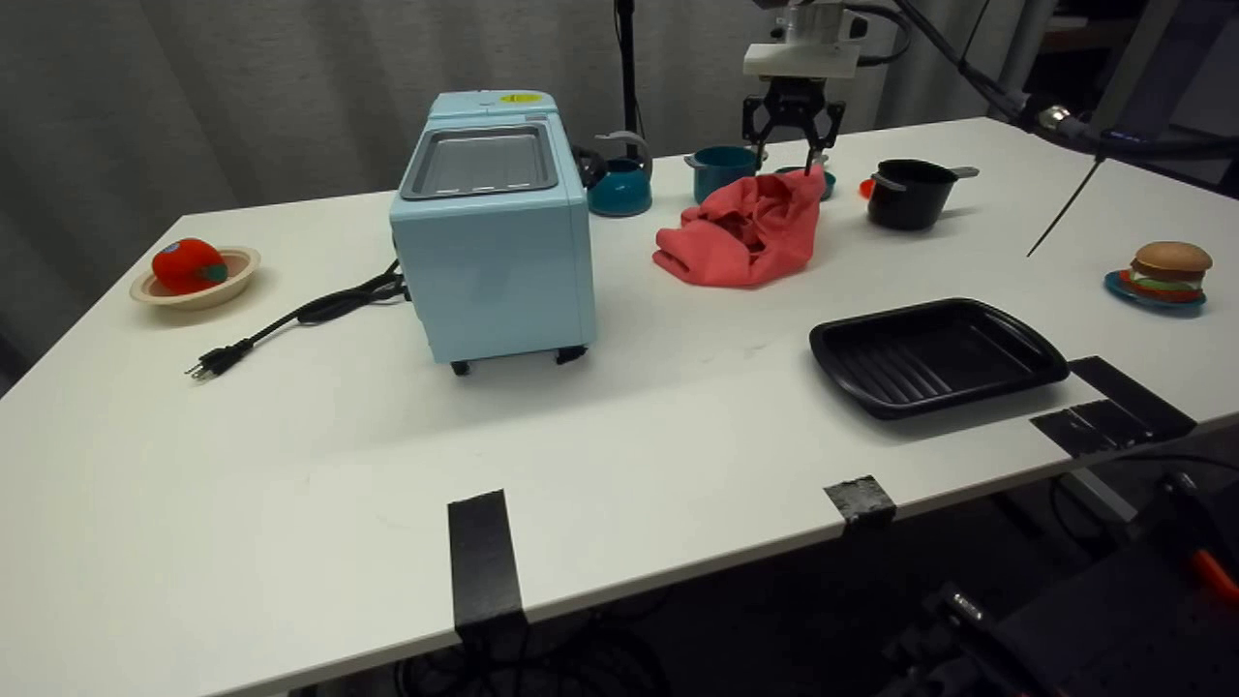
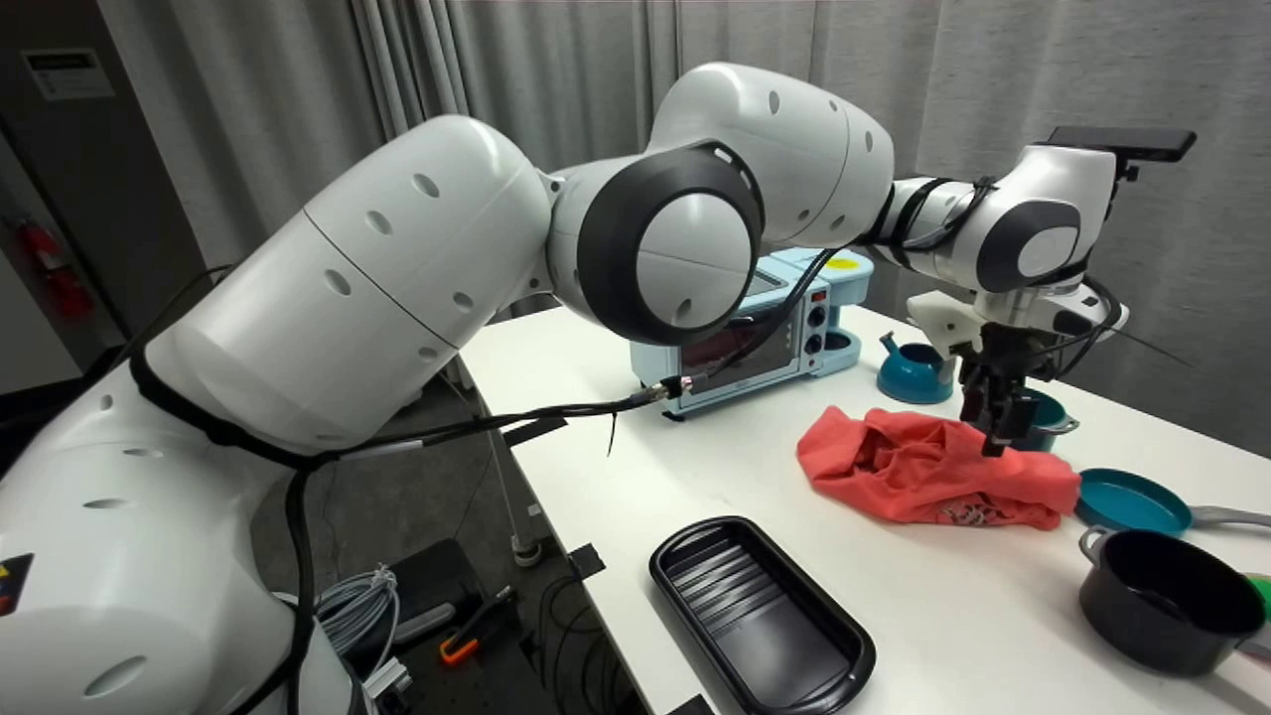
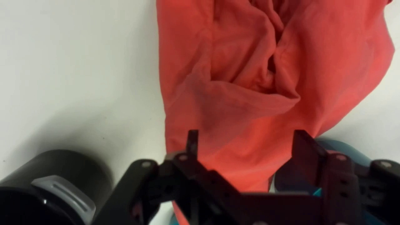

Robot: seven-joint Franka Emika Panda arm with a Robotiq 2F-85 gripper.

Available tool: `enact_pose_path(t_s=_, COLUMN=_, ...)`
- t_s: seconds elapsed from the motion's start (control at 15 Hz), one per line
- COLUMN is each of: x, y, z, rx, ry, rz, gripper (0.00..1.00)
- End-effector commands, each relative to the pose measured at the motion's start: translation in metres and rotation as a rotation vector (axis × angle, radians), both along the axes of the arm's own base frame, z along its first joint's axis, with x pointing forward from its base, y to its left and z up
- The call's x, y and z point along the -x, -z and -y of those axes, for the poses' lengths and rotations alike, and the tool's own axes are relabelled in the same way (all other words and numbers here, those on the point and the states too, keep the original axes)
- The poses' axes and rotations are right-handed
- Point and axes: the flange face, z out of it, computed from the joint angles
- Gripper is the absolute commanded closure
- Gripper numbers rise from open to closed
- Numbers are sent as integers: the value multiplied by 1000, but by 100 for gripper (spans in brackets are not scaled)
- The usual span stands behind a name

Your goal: Unfold the orange cloth

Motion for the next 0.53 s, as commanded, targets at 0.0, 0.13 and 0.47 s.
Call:
enact_pose_path(t_s=0.0, x=-3, y=-2, z=5, rx=-31, ry=-19, rz=-18, gripper=0)
enact_pose_path(t_s=0.13, x=-3, y=-3, z=4, rx=-34, ry=-23, rz=-25, gripper=0)
enact_pose_path(t_s=0.47, x=-2, y=-3, z=4, rx=-38, ry=-36, rz=-49, gripper=0)
